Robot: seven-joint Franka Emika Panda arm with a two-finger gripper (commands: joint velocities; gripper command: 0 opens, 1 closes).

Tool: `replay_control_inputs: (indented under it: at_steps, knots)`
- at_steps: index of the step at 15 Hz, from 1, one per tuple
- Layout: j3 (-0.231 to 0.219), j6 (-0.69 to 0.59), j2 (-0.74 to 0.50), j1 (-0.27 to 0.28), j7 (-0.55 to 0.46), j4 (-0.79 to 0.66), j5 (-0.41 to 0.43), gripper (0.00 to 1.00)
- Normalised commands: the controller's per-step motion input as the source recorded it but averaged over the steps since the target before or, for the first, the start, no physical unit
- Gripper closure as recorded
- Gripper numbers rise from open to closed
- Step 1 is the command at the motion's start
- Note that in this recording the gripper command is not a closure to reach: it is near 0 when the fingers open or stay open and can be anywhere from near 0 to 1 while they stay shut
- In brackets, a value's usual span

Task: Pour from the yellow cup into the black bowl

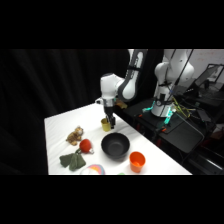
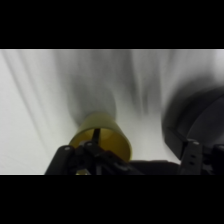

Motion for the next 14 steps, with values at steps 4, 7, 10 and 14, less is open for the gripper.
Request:
replay_control_inputs:
  at_steps: [4,7,10,14]
  knots:
    - [0.201,0.18,0.16,-0.229,-0.20,0.12,0.138,1.00]
    - [0.150,0.18,0.08,-0.159,-0.16,0.07,0.098,1.00]
    - [0.104,0.20,0.09,-0.090,-0.10,0.04,0.044,0.56]
    - [0.051,0.21,0.10,-0.014,-0.02,0.01,-0.029,0.10]
